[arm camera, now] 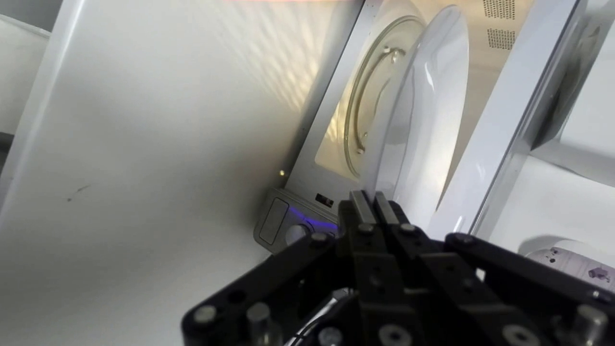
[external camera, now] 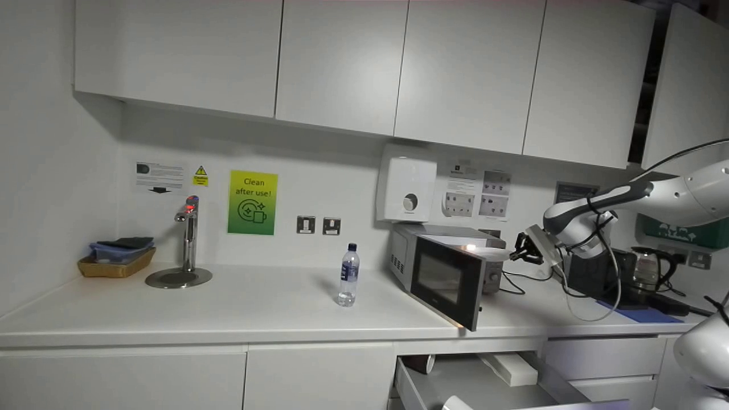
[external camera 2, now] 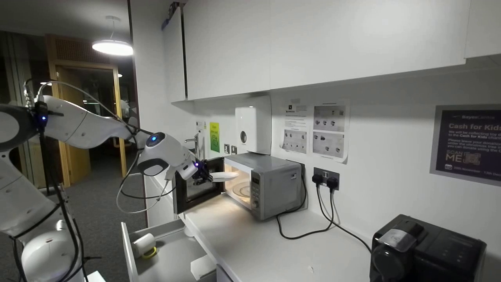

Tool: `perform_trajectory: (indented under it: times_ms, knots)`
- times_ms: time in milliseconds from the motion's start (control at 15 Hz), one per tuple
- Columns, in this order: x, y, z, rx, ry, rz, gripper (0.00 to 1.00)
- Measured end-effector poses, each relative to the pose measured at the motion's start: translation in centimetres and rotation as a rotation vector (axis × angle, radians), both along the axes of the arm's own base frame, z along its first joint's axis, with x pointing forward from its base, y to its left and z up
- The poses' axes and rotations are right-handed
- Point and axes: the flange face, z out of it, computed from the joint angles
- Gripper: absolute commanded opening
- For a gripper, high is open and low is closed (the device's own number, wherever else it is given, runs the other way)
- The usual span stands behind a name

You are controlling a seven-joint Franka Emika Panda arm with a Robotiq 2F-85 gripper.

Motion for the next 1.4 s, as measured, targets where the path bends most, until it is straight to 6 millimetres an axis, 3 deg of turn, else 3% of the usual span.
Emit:
perform_trajectory:
  times_ms: [667,1400]
  knots:
    - [0.1,0.2,-0.4,0.008,0.011,0.006,0.01]
    - [-1.2,-5.3,-0.8,0.034,0.060,0.008,0.01]
